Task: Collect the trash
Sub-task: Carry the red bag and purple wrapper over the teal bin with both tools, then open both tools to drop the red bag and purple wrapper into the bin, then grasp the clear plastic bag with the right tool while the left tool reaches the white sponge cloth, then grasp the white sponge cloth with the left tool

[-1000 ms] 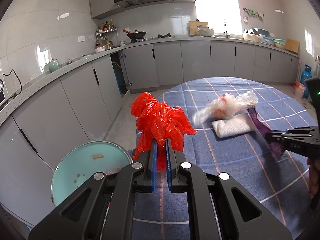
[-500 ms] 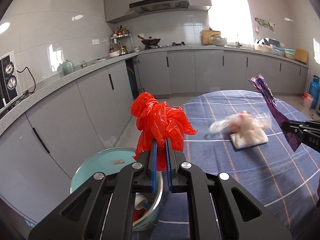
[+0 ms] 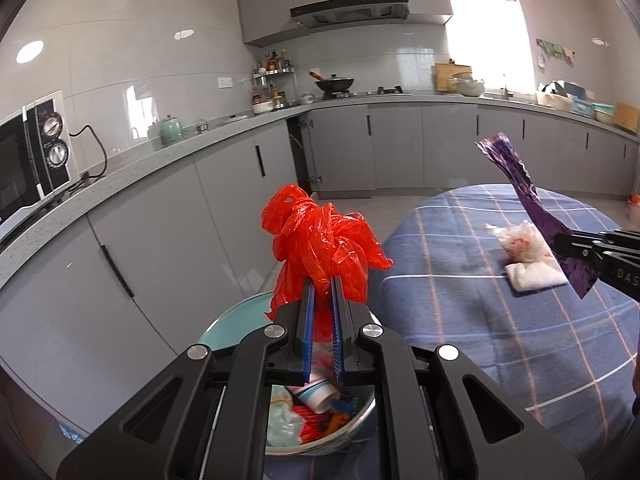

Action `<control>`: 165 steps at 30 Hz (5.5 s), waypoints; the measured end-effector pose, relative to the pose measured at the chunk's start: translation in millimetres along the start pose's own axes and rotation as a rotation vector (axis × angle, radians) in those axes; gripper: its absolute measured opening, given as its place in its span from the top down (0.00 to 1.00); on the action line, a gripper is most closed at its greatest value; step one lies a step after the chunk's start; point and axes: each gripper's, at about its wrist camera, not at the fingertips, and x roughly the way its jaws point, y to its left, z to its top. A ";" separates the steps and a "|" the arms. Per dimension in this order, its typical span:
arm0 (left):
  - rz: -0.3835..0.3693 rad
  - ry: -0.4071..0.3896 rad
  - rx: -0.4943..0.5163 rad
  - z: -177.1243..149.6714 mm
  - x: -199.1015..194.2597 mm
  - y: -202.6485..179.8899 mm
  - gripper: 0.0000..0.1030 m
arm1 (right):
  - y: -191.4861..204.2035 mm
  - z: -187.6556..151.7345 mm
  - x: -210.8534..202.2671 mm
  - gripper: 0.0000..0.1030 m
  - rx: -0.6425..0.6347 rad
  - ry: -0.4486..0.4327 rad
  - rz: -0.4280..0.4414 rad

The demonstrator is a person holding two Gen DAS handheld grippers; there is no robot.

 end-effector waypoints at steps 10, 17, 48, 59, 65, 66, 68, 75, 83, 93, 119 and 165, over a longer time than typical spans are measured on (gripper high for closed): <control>0.057 0.005 -0.029 -4.5 -0.8 28.2 0.92 | 35.0 10.7 20.0 0.96 -0.050 -0.032 0.073; 0.103 0.006 -0.053 -6.0 0.9 49.0 0.92 | 56.4 17.4 32.4 0.96 -0.082 -0.026 0.108; 0.179 0.042 -0.103 -11.6 12.6 86.4 0.91 | 126.8 24.9 68.8 0.96 -0.206 0.013 0.245; 0.172 0.047 -0.111 -13.1 15.8 88.6 0.82 | 142.1 18.4 77.4 0.90 -0.248 0.023 0.271; 0.172 0.043 -0.104 -14.0 16.0 84.7 0.54 | 132.9 16.0 79.8 0.68 -0.222 0.025 0.260; 0.176 0.041 -0.102 -14.5 15.9 83.7 0.53 | 130.9 15.7 79.9 0.68 -0.218 0.026 0.257; 0.173 0.043 -0.097 -14.6 16.3 83.1 0.53 | 127.0 14.9 79.6 0.68 -0.209 0.027 0.252; 0.173 0.043 -0.096 -15.0 16.4 82.5 0.53 | 122.0 12.9 77.1 0.66 -0.195 0.024 0.250; 0.173 0.044 -0.094 -15.8 16.9 81.5 0.50 | 114.4 10.2 71.9 0.64 -0.178 0.020 0.243; 0.159 0.054 -0.066 -18.8 18.9 68.7 0.44 | 85.8 5.1 56.9 0.61 -0.151 0.016 0.202; -0.009 0.062 0.067 13.2 73.3 -92.7 0.16 | -110.1 -5.5 57.4 0.44 -0.042 0.094 -0.099; -0.343 0.298 0.294 13.2 120.5 -243.0 0.93 | -169.7 -55.6 -17.5 0.96 0.162 0.068 -0.251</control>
